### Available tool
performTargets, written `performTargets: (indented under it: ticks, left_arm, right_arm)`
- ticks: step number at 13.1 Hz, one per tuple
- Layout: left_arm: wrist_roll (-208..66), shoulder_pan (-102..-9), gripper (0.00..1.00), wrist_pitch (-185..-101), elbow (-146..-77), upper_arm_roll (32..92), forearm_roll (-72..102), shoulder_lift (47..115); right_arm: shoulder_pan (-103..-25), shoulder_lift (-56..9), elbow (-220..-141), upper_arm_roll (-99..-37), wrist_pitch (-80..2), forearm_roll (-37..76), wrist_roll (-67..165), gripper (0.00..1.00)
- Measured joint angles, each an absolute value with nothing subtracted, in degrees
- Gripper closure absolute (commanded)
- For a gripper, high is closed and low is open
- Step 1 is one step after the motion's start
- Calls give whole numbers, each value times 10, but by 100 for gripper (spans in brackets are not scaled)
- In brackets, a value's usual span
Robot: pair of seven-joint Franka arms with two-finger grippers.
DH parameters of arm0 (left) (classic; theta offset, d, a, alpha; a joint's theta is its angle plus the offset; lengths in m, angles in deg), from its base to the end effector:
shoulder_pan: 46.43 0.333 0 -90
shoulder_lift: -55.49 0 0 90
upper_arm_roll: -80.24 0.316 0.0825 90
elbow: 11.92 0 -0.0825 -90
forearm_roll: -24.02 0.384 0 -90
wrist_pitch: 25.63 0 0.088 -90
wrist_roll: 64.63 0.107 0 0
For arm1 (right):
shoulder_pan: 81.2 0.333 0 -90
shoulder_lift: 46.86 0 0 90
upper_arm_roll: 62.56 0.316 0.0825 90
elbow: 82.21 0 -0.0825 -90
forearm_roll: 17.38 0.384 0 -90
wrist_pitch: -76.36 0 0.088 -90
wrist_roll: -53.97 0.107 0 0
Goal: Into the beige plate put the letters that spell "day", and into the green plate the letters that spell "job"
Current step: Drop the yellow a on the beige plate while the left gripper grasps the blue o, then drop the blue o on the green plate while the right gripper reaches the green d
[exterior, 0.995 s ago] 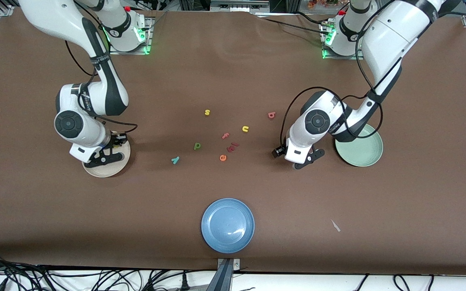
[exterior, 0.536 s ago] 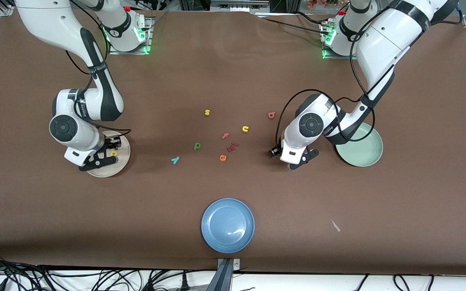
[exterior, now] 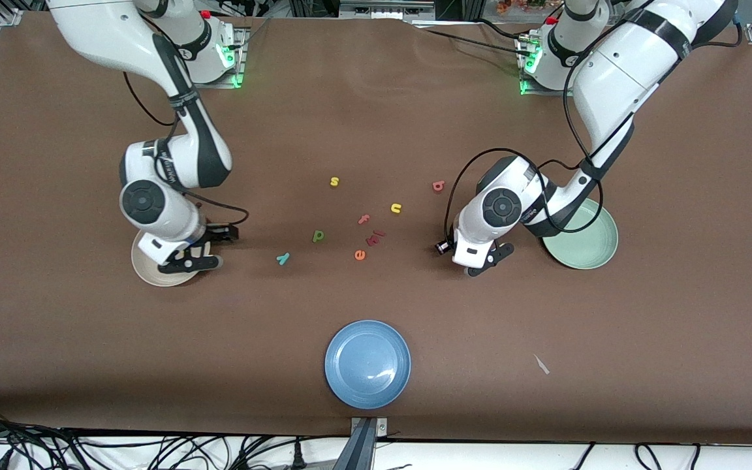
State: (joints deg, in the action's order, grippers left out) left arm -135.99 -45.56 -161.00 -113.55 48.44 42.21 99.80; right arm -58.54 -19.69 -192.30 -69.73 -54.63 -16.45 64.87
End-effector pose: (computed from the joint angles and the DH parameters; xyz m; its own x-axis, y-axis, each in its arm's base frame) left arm 0.5715 -0.3084 0.1709 0.8196 0.5470 -0.1707 0.5579 -0.8296 0.0205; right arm 0.5918 0.1674 0.2365 0.9926 0.0759 -0.0947 0.0823 -0.9945 0.0650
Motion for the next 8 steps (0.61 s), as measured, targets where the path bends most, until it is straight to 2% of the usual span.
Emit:
performTargets:
  ticks: [3, 6, 8]
  left_arm:
    - [-1360, -455, 86, -1608, -1132, 484, 422, 998]
    - [-1359, -453, 87, -1607, -1128, 486, 422, 998]
    - [-1341, -432, 86, -1572, -1114, 480, 422, 986]
  right_arm:
    - [-578, -194, -1909, -659, -546, -165, 756, 0]
    - [-546, -164, -1867, -647, -547, -165, 869, 0]
    - [-517, -139, -1838, -646, -547, -165, 938, 0]
